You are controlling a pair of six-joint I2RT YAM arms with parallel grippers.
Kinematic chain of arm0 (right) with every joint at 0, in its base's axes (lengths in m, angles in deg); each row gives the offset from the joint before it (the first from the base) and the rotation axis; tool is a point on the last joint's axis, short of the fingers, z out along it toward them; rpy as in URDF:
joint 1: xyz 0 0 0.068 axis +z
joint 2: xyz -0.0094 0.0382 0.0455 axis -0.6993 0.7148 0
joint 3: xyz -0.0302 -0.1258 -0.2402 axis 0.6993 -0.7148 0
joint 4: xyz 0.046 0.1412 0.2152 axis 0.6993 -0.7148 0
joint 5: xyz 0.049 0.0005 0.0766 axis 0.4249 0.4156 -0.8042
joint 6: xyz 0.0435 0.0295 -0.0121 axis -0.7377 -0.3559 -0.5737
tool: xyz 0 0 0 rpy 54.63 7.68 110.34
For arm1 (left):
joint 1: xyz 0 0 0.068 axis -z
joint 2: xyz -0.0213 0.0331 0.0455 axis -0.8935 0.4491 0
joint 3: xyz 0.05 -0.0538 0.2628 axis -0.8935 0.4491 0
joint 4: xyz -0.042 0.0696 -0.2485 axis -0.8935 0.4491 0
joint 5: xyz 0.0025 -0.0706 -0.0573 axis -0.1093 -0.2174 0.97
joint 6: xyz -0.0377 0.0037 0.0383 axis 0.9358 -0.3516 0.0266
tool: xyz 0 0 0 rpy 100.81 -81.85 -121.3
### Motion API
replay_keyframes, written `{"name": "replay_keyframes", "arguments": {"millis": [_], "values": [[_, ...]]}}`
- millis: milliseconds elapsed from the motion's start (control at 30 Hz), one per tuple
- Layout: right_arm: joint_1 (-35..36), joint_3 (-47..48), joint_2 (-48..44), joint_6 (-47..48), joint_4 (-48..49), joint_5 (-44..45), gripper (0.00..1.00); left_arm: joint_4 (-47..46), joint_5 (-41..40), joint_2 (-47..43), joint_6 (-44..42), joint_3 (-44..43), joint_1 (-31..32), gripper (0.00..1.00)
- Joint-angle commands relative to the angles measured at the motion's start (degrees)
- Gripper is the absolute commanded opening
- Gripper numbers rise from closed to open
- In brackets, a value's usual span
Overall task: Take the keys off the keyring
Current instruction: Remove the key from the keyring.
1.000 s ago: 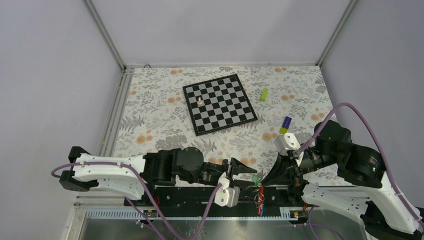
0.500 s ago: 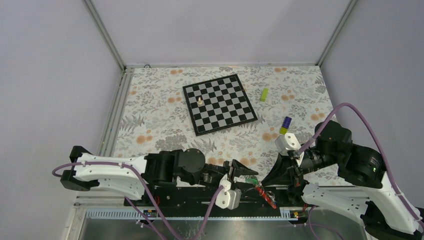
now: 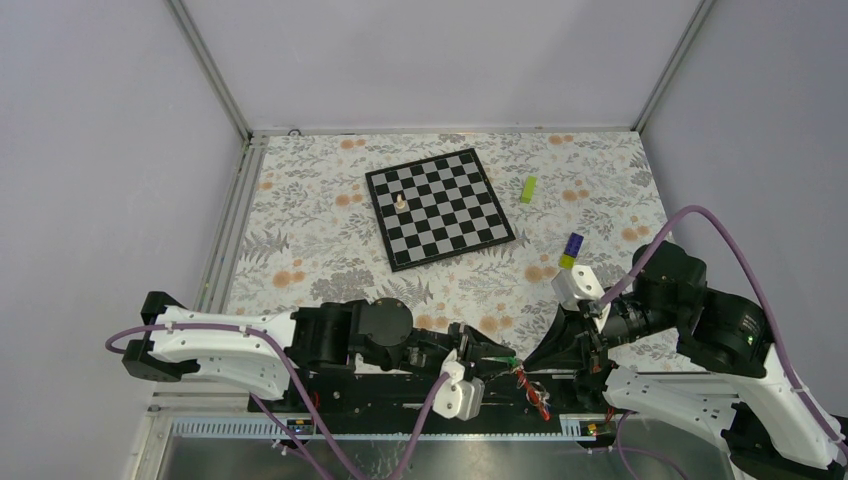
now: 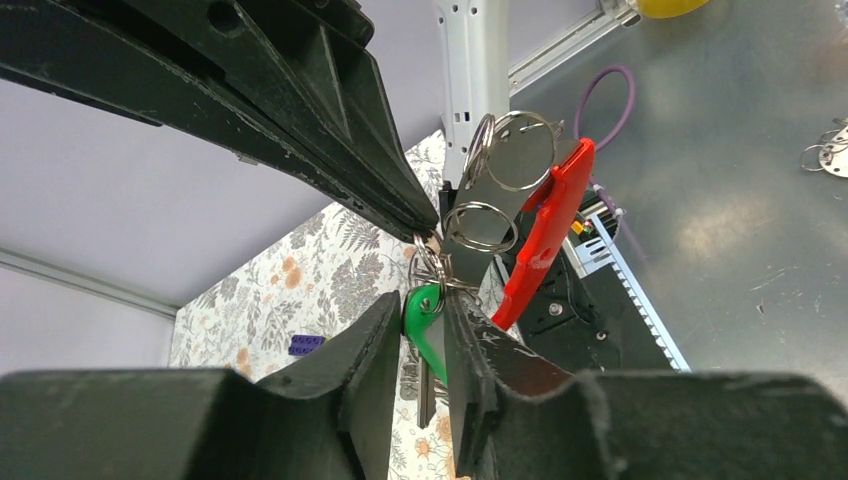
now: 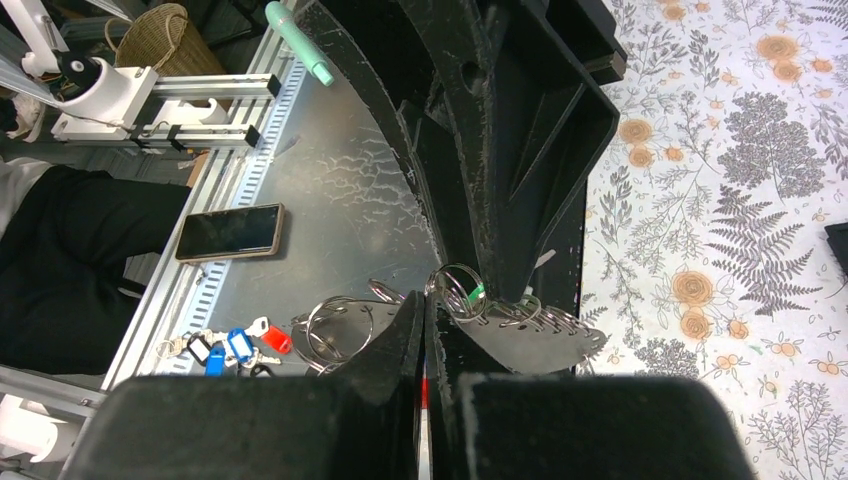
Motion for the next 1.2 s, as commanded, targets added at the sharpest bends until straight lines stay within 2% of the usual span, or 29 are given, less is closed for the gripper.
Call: {"name": "replay_keyframes", "arguments": {"millis": [0,233,400,733,1167], "values": [[0.23,0.05,-0.48,-0.82,3.9,-0.95,0.0,-3.44,0.5,0.28,-0.26,-2.07,0.41,0.24],[0.28,-0.19,-0.65,-0.7,3.98,-0.53,0.0,-3.36,0.43,0.05,0.05,-2.06,0.4,0.12],[0.25,-0.34,-1.32,-0.55,4.41,0.75,0.0,-2.51,-0.41,-0.54,0.58,-2.42,0.48,0.0],[0.26,-2.68,-3.45,-2.07,7.61,2.3,0.0,-0.98,-2.13,-2.9,0.46,-2.55,0.57,0.0],[0.25,-2.73,-1.53,-1.54,5.8,0.71,0.0,2.75,-5.33,-2.53,-2.85,-5.58,0.87,0.0]]}}
